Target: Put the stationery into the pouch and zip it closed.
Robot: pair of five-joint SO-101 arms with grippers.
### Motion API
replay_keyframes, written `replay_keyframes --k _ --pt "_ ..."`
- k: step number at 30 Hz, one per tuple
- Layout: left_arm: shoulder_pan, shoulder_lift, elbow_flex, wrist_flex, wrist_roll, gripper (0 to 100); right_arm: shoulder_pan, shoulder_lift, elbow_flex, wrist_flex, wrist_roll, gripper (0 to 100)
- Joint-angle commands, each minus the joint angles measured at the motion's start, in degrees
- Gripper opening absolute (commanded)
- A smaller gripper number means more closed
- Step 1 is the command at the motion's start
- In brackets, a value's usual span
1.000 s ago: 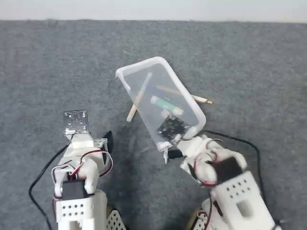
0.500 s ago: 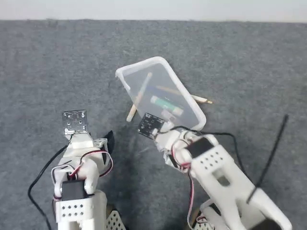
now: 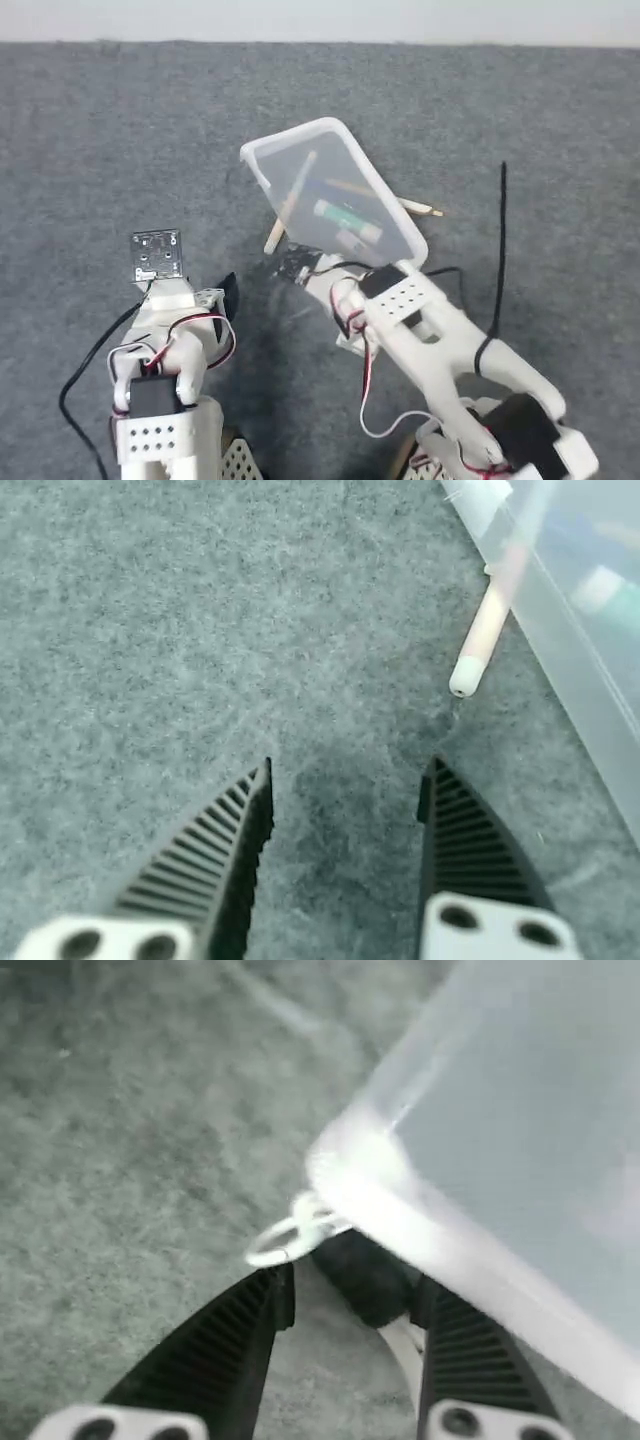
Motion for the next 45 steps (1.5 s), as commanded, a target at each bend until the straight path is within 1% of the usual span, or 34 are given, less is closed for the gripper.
replay_keyframes --k 1,3,4,8,9,10,14,17,20,22,25,27,30,38,40,43,45 --pt "-0.26 -0.7 -2.51 0.18 0.7 23 -3.21 2.24 -3.34 -1.01 0.79 19.4" --pt "-0.26 -0.7 -2.51 0.18 0.7 23 -3.3 4.09 -3.34 -2.77 0.79 18.8" --pt "-0.26 -0.7 -2.51 0.18 0.7 23 -3.21 5.23 -3.43 -3.21 0.79 17.0" --pt "-0.26 -0.7 -2.51 0.18 0.7 23 -3.47 7.43 -5.1 -2.59 0.79 1.5" --pt "-0.26 -0.7 -2.51 0.18 0.7 23 -3.38 7.34 -5.27 -2.24 0.79 0.0" --pt "-0.26 -0.7 -2.51 0.18 0.7 23 -3.21 7.08 -5.1 -2.15 0.79 1.4" --pt "-0.26 -0.7 -2.51 0.18 0.7 23 -2.59 4.18 -5.1 -0.13 0.26 0.8" --pt "-0.26 -0.79 -2.51 0.18 0.7 23 -2.59 -0.13 -4.66 0.4 -2.81 0.7" --pt "-0.44 -0.79 -2.86 0.18 0.97 23 -2.51 -4.7 -3.25 0.4 -4.22 0.7" --pt "-1.93 -0.79 -3.12 0.18 1.05 23 -2.42 -7.52 -2.55 0.4 -5.27 0.7" --pt "-3.87 -0.79 -4.35 0.26 1.05 23 -0.84 -11.47 -2.29 0.48 -7.38 0.7" --pt "-3.96 -0.79 -4.44 0.26 1.05 23 1.19 -13.85 -2.29 0.4 -8.26 0.7" --pt "-3.96 -0.79 -4.62 0.26 1.05 23 3.47 -17.36 -2.64 0.04 -8.18 0.7" --pt "-3.96 -0.79 -5.49 0.35 0.79 23 3.56 -24.22 -5.8 0.04 -7.74 0.7" --pt "-4.04 -0.79 -5.49 0.53 0.7 27 3.56 -25.27 -7.56 0.22 -7.74 0.7" --pt "-4.92 -0.79 -5.41 2.55 0.7 36 2.51 -26.51 -9.05 0.13 -7.74 0.7" --pt "-5.8 -0.79 -5.58 3.16 0.88 39 1.19 -27.3 -9.05 0.48 -8.09 0.7"
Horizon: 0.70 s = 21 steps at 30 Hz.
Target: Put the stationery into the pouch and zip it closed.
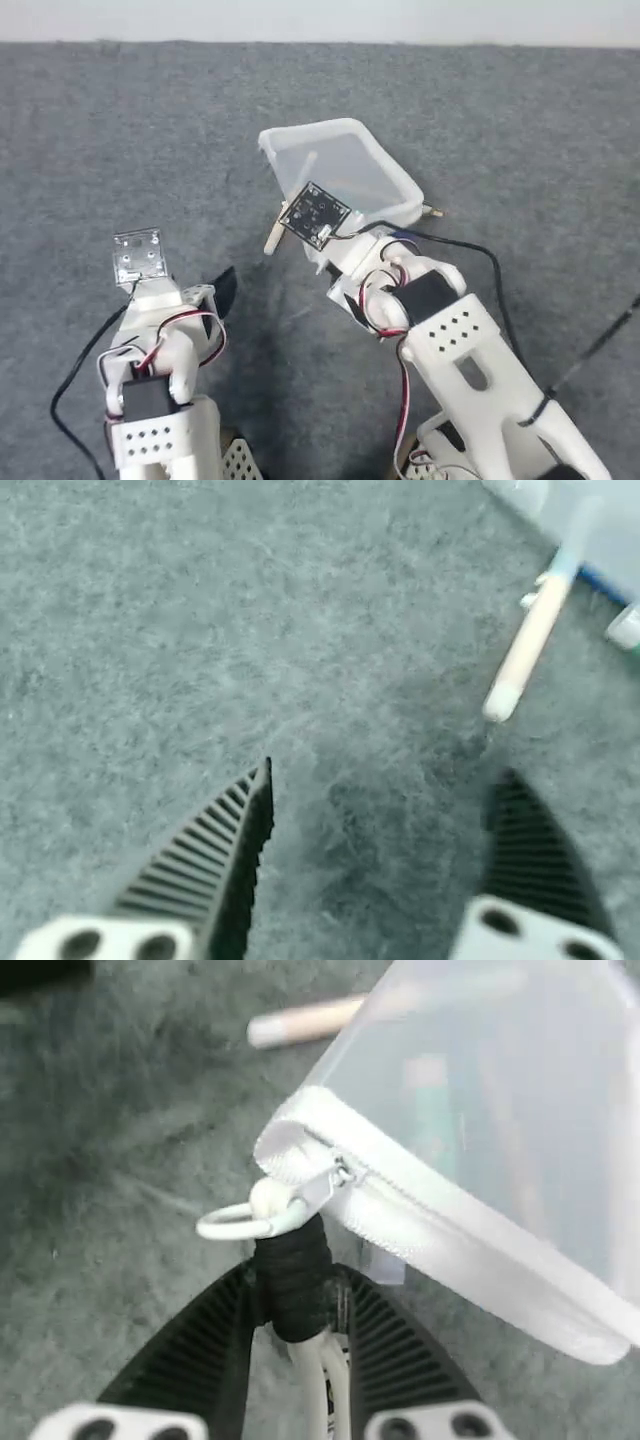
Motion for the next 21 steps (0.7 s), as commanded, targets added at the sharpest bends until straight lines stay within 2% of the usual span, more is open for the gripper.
replay_keyframes --k 1,9,13,21 --pt "-1.32 -0.79 -3.56 2.11 0.79 39 -2.59 -4.53 -4.04 0.57 -0.7 0.7" --pt "-0.79 -0.79 -6.9 2.02 0.53 40 -4.79 -12.79 0.53 0.31 -3.43 0.7" --pt "4.48 -0.7 -11.65 3.96 -2.29 40 -4.79 -16.84 4.04 -1.01 -4.04 0.7" --pt "12.57 -0.7 -19.38 9.32 -2.29 40 -4.7 -24.04 12.84 -6.02 -3.87 0.7"
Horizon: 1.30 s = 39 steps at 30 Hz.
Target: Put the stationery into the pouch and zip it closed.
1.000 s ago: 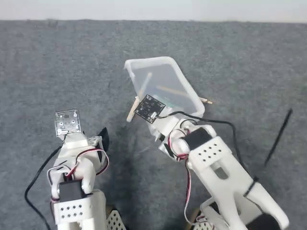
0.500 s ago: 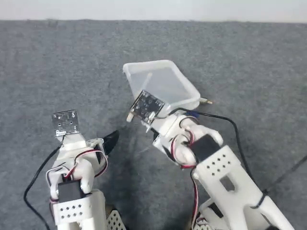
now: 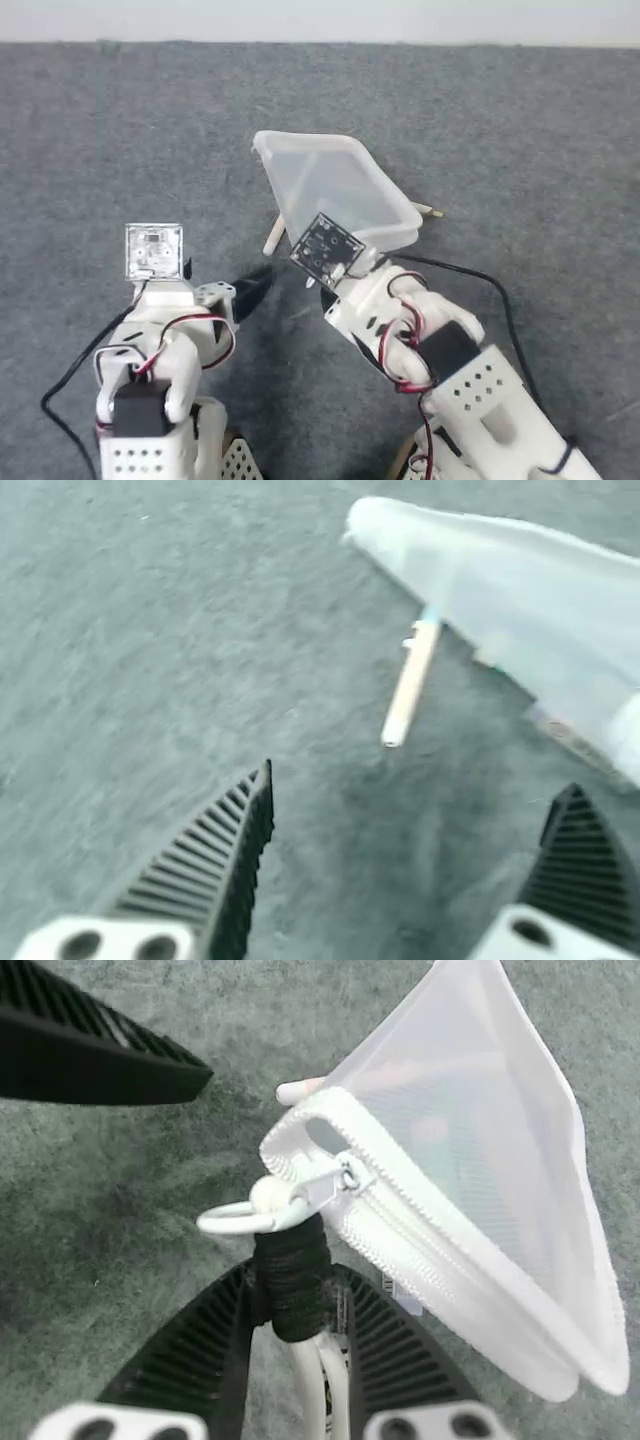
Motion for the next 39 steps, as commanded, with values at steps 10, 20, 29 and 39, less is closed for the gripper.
replay_keyframes --k 10,20,29,39 --pt "11.96 -0.7 -5.93 -0.26 0.09 40 -0.66 -12.79 4.92 -1.89 -0.18 0.7" --pt "12.66 -0.35 -1.01 -8.79 3.87 39 -0.75 -13.49 5.63 -1.8 0.0 0.7" --pt "12.48 -0.35 2.15 -12.04 3.6 39 -3.3 -13.49 5.63 1.1 2.46 0.7" --pt "12.4 -0.7 8.57 -17.67 -2.37 29 -3.82 -13.49 5.63 1.45 2.37 0.7"
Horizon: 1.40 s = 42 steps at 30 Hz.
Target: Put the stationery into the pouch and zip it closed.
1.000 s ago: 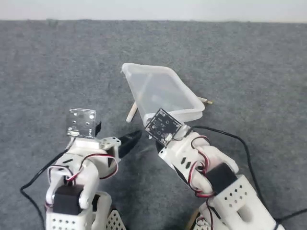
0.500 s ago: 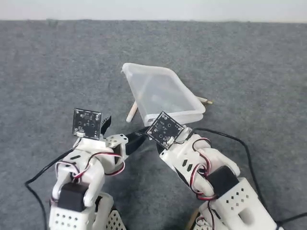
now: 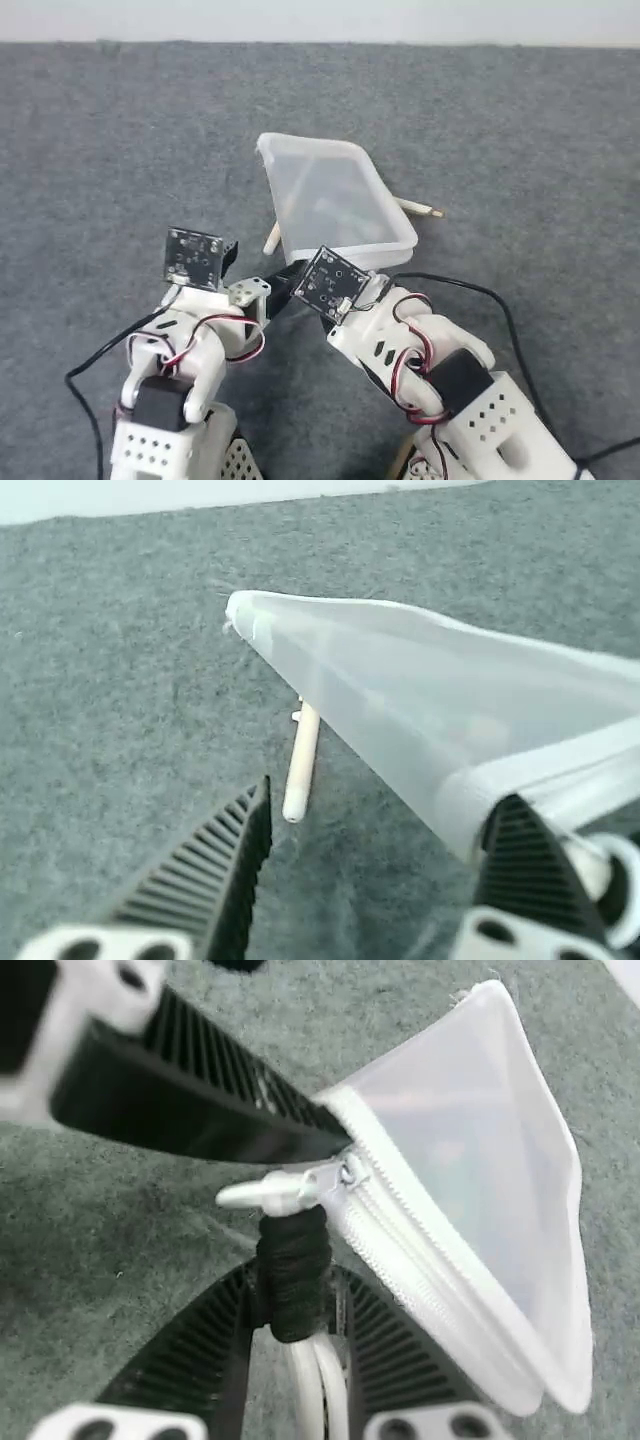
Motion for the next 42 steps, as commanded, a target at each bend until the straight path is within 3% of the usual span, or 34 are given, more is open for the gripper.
replay_keyframes --k 1,11,19,32,36,39,42 --pt "-0.35 -0.35 1.27 -3.25 -2.9 27 -0.66 -2.15 -0.62 0.22 0.79 0.7" --pt "-7.3 -0.35 -1.1 -3.43 -2.55 12 -0.48 -2.15 -0.62 -0.22 -0.26 0.8" --pt "-11.34 -0.35 -2.42 -3.52 -2.46 2 5.41 -2.15 -0.79 -1.98 -1.76 0.8" --pt "-15.12 -0.35 -2.86 -3.34 -2.37 1 10.24 -2.15 -0.88 -3.82 -5.27 0.8" --pt "-14.77 -0.35 -3.03 -2.02 -2.46 4 9.89 -2.15 -0.97 -3.56 -5.27 0.8" --pt "-15.12 -0.35 -3.56 -0.26 -2.02 17 9.89 -2.15 -1.41 -3.56 -5.1 0.8" --pt "-17.23 -0.35 -3.47 0.0 3.78 29 9.89 -2.15 -3.6 -1.45 -5.01 0.8"
